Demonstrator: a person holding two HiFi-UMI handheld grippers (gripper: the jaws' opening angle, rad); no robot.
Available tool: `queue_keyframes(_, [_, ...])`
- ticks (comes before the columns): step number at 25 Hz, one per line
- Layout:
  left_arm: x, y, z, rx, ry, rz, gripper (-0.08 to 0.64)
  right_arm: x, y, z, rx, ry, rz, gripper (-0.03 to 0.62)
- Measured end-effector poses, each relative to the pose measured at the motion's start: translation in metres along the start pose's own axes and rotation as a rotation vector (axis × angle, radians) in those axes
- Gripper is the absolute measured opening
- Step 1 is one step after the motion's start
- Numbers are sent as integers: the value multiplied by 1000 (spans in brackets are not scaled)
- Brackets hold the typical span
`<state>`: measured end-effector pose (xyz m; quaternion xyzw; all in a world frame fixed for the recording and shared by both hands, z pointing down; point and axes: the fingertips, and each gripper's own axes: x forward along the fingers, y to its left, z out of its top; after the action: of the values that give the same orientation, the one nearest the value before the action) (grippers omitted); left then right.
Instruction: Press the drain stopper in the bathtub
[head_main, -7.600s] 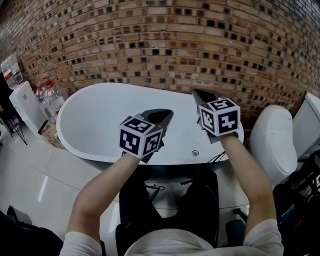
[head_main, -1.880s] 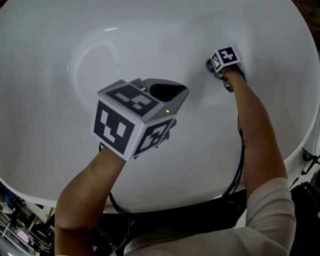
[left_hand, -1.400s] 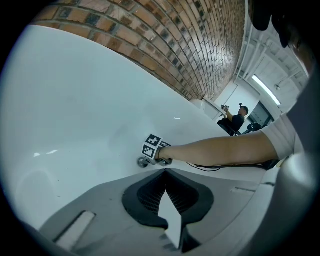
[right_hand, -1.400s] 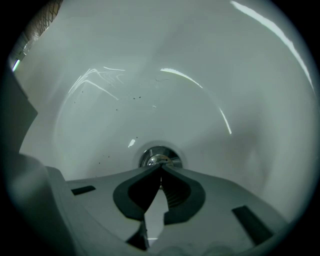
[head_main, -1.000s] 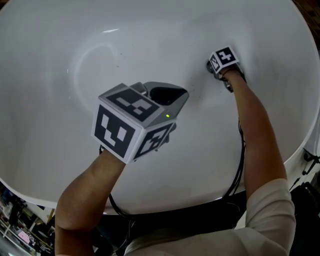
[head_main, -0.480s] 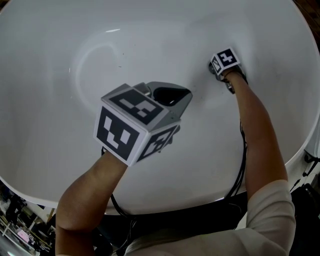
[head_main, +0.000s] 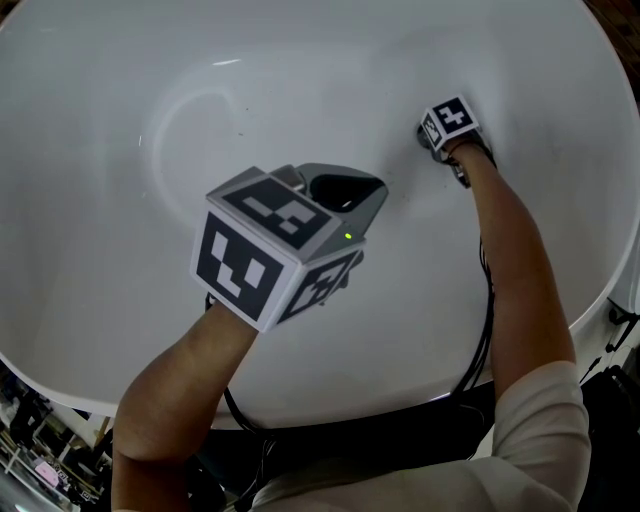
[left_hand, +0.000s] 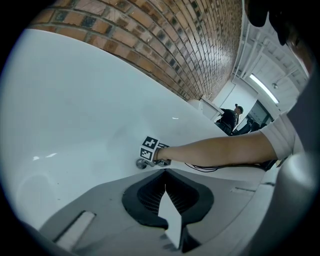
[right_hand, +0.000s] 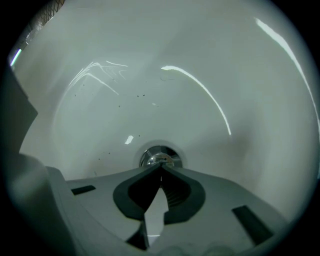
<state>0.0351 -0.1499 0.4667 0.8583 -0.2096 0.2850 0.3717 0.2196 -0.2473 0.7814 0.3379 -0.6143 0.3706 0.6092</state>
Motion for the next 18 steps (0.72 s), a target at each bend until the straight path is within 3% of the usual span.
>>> queue_keyframes(6, [0,-1,-1,0,4,-3,8,-3,1,-1,11,-2,23,18])
queue_keyframes(18, [0,1,1,0,-9,6,8,-8,0,-1,-6,3,-7,18])
